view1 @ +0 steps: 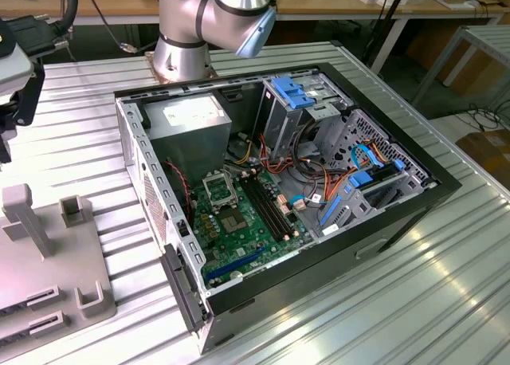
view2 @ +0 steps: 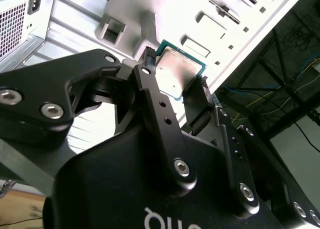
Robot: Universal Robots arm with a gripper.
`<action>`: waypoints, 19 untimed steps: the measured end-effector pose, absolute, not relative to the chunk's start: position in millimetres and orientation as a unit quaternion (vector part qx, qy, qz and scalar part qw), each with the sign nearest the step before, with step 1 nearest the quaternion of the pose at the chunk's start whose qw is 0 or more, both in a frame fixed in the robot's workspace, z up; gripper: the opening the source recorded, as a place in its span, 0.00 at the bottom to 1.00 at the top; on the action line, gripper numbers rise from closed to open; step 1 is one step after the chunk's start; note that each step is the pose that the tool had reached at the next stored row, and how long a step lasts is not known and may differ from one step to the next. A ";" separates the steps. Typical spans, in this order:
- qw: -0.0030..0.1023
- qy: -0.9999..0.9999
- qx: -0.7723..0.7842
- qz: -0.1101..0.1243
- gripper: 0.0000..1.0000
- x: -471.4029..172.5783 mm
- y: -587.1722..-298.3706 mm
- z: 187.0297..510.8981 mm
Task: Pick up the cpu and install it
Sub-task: 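Pick up the cpu and move it towards the insertion slot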
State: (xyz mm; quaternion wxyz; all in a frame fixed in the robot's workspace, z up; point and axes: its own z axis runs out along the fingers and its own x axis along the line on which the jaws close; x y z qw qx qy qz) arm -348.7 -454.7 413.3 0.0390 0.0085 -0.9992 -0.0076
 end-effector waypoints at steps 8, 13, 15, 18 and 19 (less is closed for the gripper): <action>0.035 -0.999 0.009 -0.008 0.47 -343.8 -455.8 412.1; 0.034 -0.999 0.009 -0.008 0.47 -339.3 -455.8 411.7; 0.033 -0.999 0.009 -0.008 0.47 -336.9 -455.8 411.4; 0.033 -0.999 0.009 -0.008 0.47 -332.0 -455.7 411.2; 0.033 -0.999 0.009 -0.008 0.47 -330.4 -455.7 411.1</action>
